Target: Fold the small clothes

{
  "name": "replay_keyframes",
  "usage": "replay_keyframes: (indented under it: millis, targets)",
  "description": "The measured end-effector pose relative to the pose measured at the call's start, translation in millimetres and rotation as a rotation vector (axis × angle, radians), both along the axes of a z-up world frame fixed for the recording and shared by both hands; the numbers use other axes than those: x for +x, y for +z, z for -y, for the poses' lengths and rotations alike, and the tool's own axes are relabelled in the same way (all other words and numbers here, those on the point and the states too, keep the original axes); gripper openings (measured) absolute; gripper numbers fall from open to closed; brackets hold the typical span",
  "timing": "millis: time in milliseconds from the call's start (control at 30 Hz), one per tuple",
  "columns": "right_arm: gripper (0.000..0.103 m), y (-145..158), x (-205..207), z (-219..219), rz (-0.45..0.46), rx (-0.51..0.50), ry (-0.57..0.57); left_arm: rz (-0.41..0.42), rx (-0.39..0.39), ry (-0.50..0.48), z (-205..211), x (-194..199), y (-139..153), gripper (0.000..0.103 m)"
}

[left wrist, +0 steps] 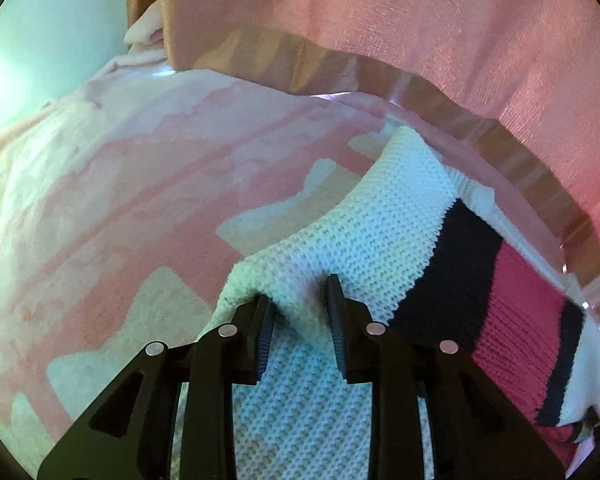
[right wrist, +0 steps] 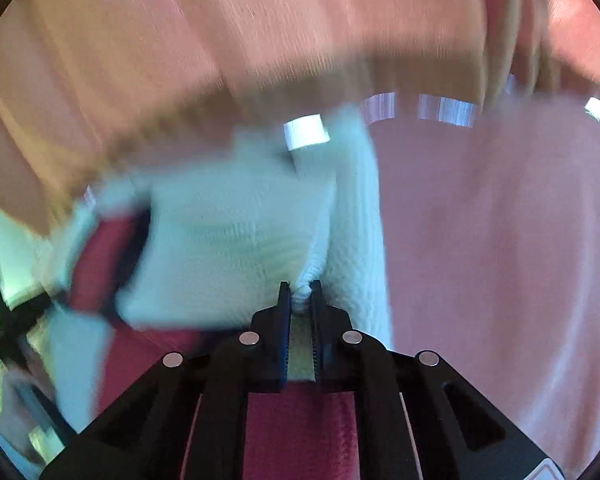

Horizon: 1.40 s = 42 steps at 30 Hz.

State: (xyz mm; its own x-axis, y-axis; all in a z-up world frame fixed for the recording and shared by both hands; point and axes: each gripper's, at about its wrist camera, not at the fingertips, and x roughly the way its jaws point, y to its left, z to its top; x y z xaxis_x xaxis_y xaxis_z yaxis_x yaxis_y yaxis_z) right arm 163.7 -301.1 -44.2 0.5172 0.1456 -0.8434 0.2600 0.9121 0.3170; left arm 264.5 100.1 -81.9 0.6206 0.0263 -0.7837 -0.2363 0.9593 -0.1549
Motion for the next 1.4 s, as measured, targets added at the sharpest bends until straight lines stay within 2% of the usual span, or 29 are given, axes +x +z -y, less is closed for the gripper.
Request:
replay_keyframes:
  millis: [33, 67, 167, 233, 267, 333, 400, 500, 600, 667, 700, 733, 800, 867, 900, 933, 1000, 1033, 1100, 1233, 1300, 1333, 1400]
  targets:
    - [0.008, 5.7, -3.2, -1.8, 0.021, -0.020, 0.012, -0.003, 0.003, 0.004, 0.9, 0.0, 0.8, 0.026]
    - [0.014, 18.4, -8.3, -3.5, 0.023, -0.020, 0.019, -0.011, -0.016, 0.003, -0.4, -0.4, 3.0, 0.026]
    - [0.021, 53.1, -41.2, -0.7, 0.070, -0.004, 0.009, -0.031, -0.098, -0.029, -8.6, -9.9, 13.4, 0.026]
    - [0.043, 72.0, -87.4, 1.1, 0.074, 0.014, 0.011, -0.027, -0.100, -0.042, -15.9, -30.4, 28.4, 0.045]
    - [0.047, 76.2, -109.8, -1.7, 0.068, 0.024, 0.013, -0.018, -0.094, -0.053, -19.6, -41.4, 35.5, 0.049]
    - [0.049, 74.3, -152.4, -5.4, 0.045, 0.055, 0.020, -0.006, -0.066, -0.089, -28.9, -74.1, 50.6, 0.062]
    - [0.049, 59.9, -200.6, -16.9, -0.003, 0.115, 0.026, -0.025, -0.052, -0.117, -37.9, -105.4, 53.0, 0.071]
    - [0.049, 35.9, -258.6, -45.1, -0.085, 0.148, 0.040, -0.109, -0.059, -0.132, -57.8, -149.5, 38.3, 0.071]
    - [0.050, 26.1, -282.8, -67.4, -0.092, 0.185, 0.082, -0.188, -0.104, -0.105, -77.1, -189.6, 17.2, 0.071]
    - [0.051, 24.2, -286.8, -76.4, -0.070, 0.172, 0.096, -0.241, -0.145, -0.069, -88.4, -206.1, 2.8, 0.071]
    - [0.052, 23.3, -283.8, -79.6, -0.067, 0.161, 0.105, -0.225, -0.161, -0.069, -91.2, -210.6, 1.8, 0.072]
    - [0.053, 23.2, -281.5, -81.7, -0.060, 0.157, 0.113, -0.209, -0.143, -0.061, -91.6, -215.6, 4.3, 0.075]
    - [0.053, 21.5, -280.2, -82.9, -0.049, 0.177, 0.114, -0.216, -0.139, -0.061, -90.9, -221.6, 2.2, 0.076]
    - [0.048, 20.6, -271.8, -87.5, -0.032, 0.160, 0.120, -0.212, -0.135, -0.074, -86.2, -222.9, 2.6, 0.074]
    - [0.029, 19.0, -267.7, -89.6, -0.024, 0.138, 0.122, -0.210, -0.130, -0.084, -84.1, -222.4, 2.3, 0.064]
    - [0.009, 16.2, -265.6, -89.9, -0.031, 0.139, 0.116, -0.200, -0.135, -0.103, -80.9, -223.8, 3.0, 0.037]
    - [0.007, 17.5, -265.6, -79.7, -0.027, 0.192, 0.082, -0.210, -0.167, -0.133, -74.7, -227.1, 2.8, 0.015]
    - [0.006, 23.8, -266.8, -76.2, -0.014, 0.174, 0.073, -0.203, -0.170, -0.140, -73.7, -230.0, 5.3, 0.006]
    - [0.006, 54.3, -278.6, -58.4, 0.059, 0.116, 0.049, -0.184, -0.205, -0.169, -68.7, -238.5, 17.8, 0.006]
    - [0.006, 105.2, -311.6, -21.6, 0.120, 0.018, 0.022, -0.160, -0.274, -0.246, -54.7, -275.9, 43.1, 0.006]
    - [0.006, 113.8, -328.7, -10.8, 0.097, -0.024, 0.010, -0.176, -0.289, -0.274, -43.3, -295.5, 44.2, 0.006]
    - [0.006, 112.5, -334.0, -9.4, 0.073, -0.044, 0.005, -0.187, -0.272, -0.286, -35.6, -304.2, 41.2, 0.006]
    - [0.006, 92.2, -346.7, -6.4, -0.018, -0.051, -0.008, -0.203, -0.224, -0.298, -23.3, -319.6, 30.0, 0.006]
